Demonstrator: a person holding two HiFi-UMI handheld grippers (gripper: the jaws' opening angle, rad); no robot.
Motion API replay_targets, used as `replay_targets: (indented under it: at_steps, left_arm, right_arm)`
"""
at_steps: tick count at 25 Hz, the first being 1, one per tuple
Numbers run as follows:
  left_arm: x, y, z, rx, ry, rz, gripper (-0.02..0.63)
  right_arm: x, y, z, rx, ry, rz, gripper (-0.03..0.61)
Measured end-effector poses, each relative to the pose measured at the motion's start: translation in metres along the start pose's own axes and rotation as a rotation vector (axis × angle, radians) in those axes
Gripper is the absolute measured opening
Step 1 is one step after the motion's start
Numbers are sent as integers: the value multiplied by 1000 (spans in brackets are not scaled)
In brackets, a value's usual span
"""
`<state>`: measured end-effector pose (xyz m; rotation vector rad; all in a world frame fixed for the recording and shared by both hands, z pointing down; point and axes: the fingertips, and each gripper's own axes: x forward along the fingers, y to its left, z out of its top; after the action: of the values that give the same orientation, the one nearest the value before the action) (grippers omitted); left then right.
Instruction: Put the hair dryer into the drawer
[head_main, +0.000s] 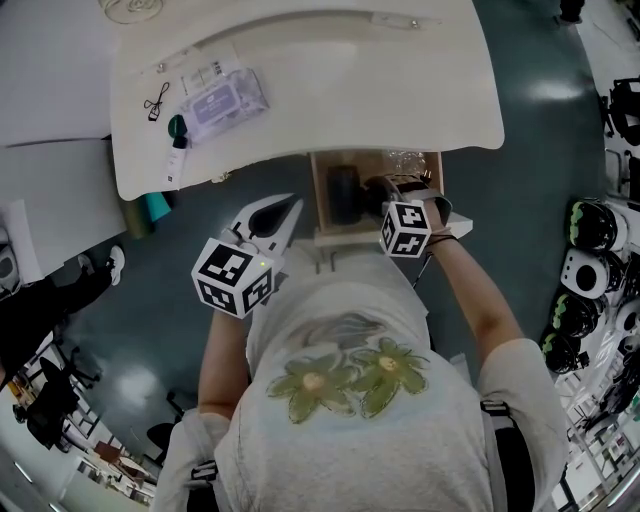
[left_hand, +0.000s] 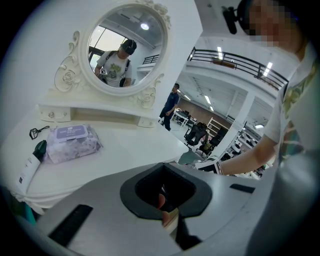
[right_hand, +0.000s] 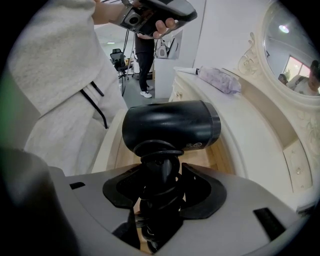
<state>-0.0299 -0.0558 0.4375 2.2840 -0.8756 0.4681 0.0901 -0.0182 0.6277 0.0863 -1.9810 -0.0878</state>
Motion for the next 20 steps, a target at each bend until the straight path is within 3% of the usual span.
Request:
replay_targets:
  at_steps: [20]
  left_arm:
    - [-3,5,-6,-14,5,19,9]
  right_arm:
    - [32,3,-12,-20,39,56,221]
